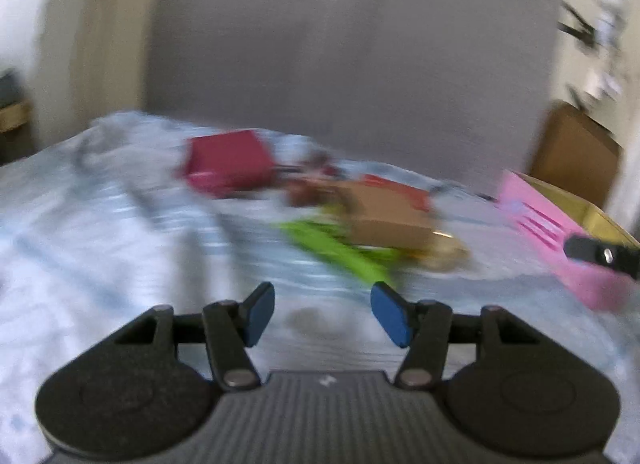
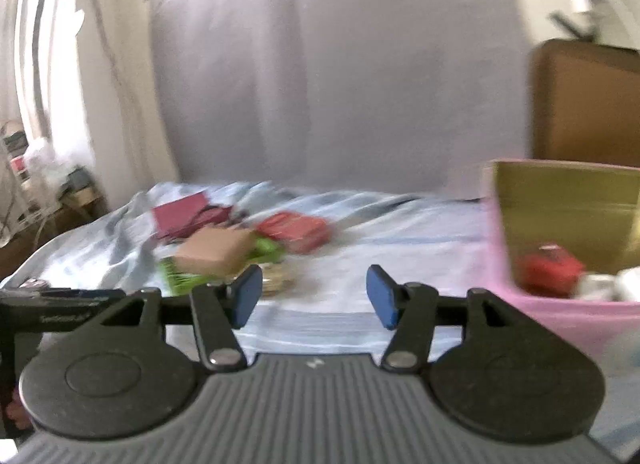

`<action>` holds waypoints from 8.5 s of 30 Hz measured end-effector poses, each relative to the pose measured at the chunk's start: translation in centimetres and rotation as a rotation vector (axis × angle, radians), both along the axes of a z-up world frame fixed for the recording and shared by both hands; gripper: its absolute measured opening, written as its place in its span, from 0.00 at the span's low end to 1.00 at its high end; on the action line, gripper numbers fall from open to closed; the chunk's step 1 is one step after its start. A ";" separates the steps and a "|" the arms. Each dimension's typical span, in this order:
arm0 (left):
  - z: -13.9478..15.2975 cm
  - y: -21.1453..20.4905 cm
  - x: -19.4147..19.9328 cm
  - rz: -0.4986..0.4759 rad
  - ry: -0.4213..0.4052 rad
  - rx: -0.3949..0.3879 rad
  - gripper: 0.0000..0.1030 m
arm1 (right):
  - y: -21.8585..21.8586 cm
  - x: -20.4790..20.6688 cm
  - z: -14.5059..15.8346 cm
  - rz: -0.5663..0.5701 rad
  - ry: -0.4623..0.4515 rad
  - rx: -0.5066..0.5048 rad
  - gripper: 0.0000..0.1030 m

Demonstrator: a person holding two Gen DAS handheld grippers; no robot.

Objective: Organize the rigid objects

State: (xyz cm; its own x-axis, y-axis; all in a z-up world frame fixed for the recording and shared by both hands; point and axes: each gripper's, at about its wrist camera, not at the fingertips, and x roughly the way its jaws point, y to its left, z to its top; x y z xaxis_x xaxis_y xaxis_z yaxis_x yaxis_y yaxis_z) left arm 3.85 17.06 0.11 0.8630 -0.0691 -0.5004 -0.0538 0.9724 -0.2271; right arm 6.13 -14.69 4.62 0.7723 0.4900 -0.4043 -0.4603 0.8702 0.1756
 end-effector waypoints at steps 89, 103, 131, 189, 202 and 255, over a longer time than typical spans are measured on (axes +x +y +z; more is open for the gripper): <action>0.4 -13.3 0.4 -0.455 0.261 -0.320 0.42 | -2.2 -5.7 -3.9 0.141 0.072 -0.214 0.67; 7.6 -24.9 9.4 -0.653 0.095 -0.247 0.42 | -11.7 -1.1 1.2 -0.171 -0.115 -0.121 0.67; 6.8 -25.7 6.2 -0.466 0.019 0.016 0.59 | -16.8 -3.8 0.9 -0.477 -0.107 0.034 0.70; -0.3 -20.4 0.4 -0.407 0.070 0.086 0.78 | -14.0 -6.3 -0.7 -0.466 0.053 0.196 0.71; 1.1 -20.8 -0.6 -0.437 0.019 0.090 0.78 | -13.7 -6.3 -0.5 -0.447 0.045 0.181 0.71; 0.0 -0.3 -0.1 0.026 -0.069 -0.043 0.78 | 8.3 6.1 -3.3 0.236 0.148 -0.255 0.61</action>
State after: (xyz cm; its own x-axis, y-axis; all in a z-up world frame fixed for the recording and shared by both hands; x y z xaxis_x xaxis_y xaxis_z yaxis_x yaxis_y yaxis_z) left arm 3.78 16.79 0.11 0.8971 -0.0664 -0.4367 -0.0616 0.9602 -0.2725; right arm 12.20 -6.44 1.27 0.5745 0.5166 -0.6349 -0.6389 0.7679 0.0467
